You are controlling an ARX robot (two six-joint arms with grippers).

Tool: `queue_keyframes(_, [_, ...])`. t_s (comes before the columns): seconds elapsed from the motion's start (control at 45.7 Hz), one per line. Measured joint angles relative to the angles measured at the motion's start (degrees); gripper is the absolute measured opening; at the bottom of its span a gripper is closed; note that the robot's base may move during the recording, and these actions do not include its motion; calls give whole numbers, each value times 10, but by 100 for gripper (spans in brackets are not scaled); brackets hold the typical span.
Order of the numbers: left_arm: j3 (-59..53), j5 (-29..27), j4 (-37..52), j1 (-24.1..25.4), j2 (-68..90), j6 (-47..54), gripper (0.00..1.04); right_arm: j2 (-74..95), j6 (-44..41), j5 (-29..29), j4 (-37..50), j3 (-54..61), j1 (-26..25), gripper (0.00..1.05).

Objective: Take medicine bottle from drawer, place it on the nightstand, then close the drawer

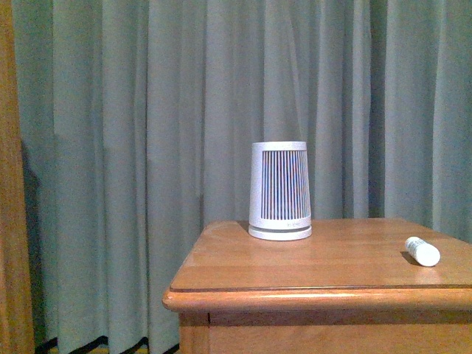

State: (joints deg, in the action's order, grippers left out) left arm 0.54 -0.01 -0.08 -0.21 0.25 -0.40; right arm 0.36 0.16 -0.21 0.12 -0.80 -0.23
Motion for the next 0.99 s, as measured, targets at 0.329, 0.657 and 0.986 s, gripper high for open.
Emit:
queue_keyframes(0.329, [0, 0, 0, 0, 0, 0, 98, 0, 0, 0, 0, 0, 0, 91])
queue_keyframes(0.657, [0, 0, 0, 0, 0, 0, 98, 0, 0, 0, 0, 0, 0, 98])
queue_keyframes(0.986, [0, 0, 0, 0, 0, 0, 98, 0, 0, 0, 0, 0, 0, 98])
